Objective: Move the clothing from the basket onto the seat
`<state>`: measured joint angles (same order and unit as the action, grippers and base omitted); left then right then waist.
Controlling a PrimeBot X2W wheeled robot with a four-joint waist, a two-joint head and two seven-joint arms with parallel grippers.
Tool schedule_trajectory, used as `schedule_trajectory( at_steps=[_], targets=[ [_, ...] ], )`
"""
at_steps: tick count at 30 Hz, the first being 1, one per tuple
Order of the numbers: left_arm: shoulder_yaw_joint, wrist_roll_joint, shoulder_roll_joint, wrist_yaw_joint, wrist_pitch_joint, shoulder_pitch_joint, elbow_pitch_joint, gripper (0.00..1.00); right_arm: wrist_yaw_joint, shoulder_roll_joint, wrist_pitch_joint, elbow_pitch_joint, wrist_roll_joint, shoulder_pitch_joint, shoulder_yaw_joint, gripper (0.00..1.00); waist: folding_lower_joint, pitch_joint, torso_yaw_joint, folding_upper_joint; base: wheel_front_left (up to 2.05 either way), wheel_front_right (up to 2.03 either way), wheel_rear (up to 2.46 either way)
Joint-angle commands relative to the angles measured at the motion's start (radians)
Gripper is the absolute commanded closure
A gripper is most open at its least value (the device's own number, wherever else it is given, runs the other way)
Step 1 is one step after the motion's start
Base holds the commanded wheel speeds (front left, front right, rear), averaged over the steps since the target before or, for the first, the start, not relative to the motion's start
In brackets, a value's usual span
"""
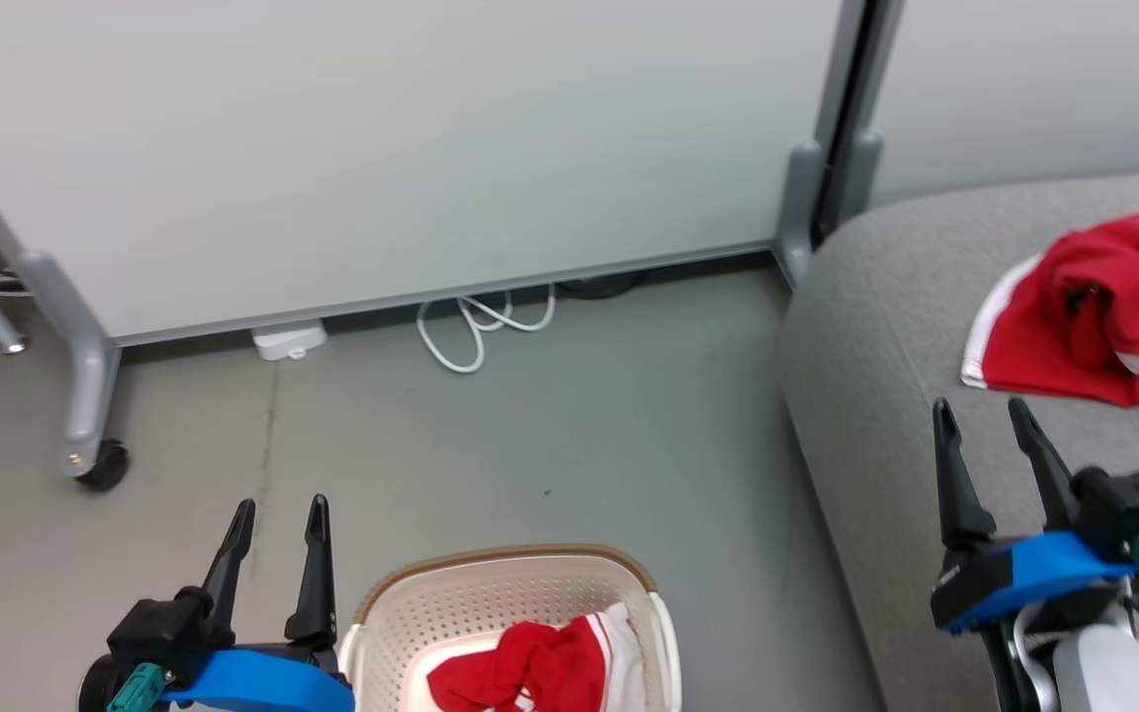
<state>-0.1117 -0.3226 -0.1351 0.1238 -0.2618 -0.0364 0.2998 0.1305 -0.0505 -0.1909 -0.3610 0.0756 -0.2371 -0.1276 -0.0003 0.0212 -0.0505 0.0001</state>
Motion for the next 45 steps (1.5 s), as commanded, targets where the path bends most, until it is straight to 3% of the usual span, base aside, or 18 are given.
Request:
schedule_trajectory(
  at_steps=[1,13,31,45],
  targets=[
    [0.012,0.011,0.005,0.001,-0.005,0.013,0.008,0.00,0.000,-0.001,0.011,0.056,0.016,0.063,0.011,0.00,0.0003,-0.037,0.053,-0.0001,0.00,0.00,0.00],
    [0.039,0.032,-0.002,0.007,-0.005,0.035,0.051,0.00,0.000,0.000,0.066,0.201,0.004,0.215,0.050,0.00,0.0003,-0.059,0.116,-0.0001,0.00,0.00,0.00],
    [0.044,0.037,0.005,0.009,-0.005,0.016,0.064,0.00,0.000,0.000,0.083,0.226,0.019,0.216,0.062,0.00,0.0003,-0.031,0.093,-0.0001,0.00,0.00,0.00],
    [-0.101,0.006,0.016,0.009,-0.005,-0.136,0.184,0.00,0.000,0.000,0.075,0.288,0.040,0.098,0.125,0.00,0.0003,0.235,-0.005,-0.0001,0.00,0.00,0.00]
  ],
)
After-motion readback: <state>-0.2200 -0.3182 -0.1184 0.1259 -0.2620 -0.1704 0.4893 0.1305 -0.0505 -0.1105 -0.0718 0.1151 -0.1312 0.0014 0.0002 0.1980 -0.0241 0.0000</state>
